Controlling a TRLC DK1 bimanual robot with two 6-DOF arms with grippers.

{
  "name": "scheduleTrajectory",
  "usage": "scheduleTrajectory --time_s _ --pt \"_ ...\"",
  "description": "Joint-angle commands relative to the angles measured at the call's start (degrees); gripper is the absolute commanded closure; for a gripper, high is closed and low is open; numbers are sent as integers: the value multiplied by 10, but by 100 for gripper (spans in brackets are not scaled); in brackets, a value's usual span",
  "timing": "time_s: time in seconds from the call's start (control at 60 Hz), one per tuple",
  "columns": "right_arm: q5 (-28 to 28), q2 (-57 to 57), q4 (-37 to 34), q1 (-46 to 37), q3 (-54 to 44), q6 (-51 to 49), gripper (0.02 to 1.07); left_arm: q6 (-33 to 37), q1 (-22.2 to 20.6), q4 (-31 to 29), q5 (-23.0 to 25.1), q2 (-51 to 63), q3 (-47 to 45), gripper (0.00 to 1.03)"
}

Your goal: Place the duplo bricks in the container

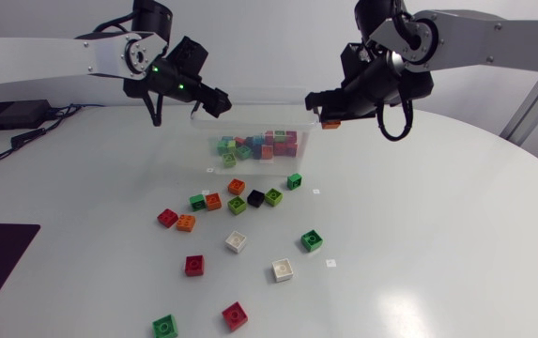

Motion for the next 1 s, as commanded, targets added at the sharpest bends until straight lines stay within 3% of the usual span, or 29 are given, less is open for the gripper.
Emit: scheduleTrajectory --time_s 0.0,0.267,0.85,0.95,0.983 --pt "0 -4 13 15 26 -12 82 -2 15 -19 -1 -67 -35 4" --pt "2 50 29 32 96 -18 82 100 39 -98 -6 -143 -156 4" --pt "39 171 65 61 206 -38 80 173 91 -104 -36 -236 -388 4" --pt "46 194 72 61 221 -41 79 178 92 -104 -44 -238 -424 4" --pt "48 200 72 60 226 -41 74 180 92 -103 -45 -236 -432 4"
